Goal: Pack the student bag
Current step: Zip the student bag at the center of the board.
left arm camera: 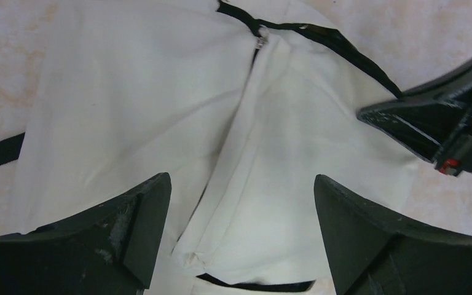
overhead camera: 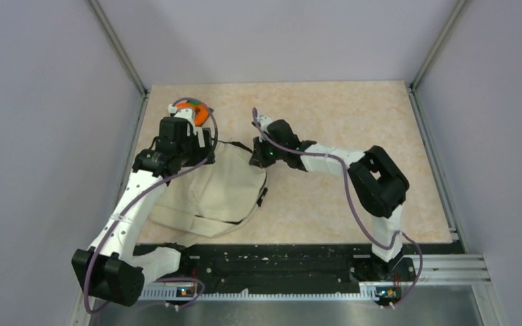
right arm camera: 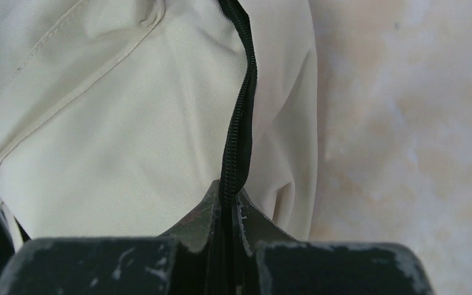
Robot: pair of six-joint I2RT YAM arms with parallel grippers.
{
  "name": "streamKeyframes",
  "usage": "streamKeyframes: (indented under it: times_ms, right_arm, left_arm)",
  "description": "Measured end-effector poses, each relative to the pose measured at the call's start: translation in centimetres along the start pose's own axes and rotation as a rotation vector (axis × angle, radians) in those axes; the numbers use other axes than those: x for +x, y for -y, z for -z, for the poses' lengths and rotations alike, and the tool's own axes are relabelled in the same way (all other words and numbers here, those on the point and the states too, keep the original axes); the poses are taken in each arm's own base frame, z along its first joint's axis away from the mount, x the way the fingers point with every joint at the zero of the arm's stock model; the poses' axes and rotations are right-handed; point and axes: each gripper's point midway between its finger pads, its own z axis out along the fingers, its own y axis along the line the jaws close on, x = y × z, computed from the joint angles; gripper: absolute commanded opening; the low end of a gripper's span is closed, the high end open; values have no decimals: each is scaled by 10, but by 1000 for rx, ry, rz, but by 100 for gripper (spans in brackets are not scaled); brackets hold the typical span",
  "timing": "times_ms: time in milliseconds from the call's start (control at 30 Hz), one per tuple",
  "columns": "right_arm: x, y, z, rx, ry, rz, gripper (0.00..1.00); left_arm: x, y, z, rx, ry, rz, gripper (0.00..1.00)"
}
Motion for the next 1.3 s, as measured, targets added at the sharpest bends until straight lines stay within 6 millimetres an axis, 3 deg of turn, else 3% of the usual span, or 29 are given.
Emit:
streamKeyframes:
  times_ms: [233, 367, 400, 533, 600, 633, 800, 967, 1133, 1300]
  right_arm:
    - [44, -12, 61, 67, 19, -124, 0]
    - [71, -37, 80, 89, 19, -138, 0]
    - [77, -45, 83, 84, 14, -138, 4]
    - [89, -64, 95, 68, 6, -154, 49]
    - [82, -63, 105, 88, 20, -135, 63]
    - [78, -62, 109, 96, 28, -131, 66]
    - [29, -51, 128, 98, 103, -80, 70]
    - [-9, -20, 135, 85, 151, -37, 70]
    - [-29, -10, 106, 18, 119, 57, 66]
    - [-25, -11, 62, -105, 38, 146, 55]
  left_arm:
    - [5, 19, -11, 108, -53, -53, 90]
    - [-3, 42, -11, 218, -38, -93, 90]
    - [-4, 47, -10, 242, -33, -109, 91]
    - [-2, 69, -7, 332, -14, -189, 91]
    - [2, 75, -6, 361, 4, -221, 91]
    - [6, 75, -5, 370, 5, -235, 92]
    - [17, 72, -1, 382, 21, -276, 90]
    - [22, 69, -12, 349, -3, -295, 90]
    - [41, 69, -34, 292, -83, -337, 90]
    - [56, 73, -44, 243, -119, -412, 86]
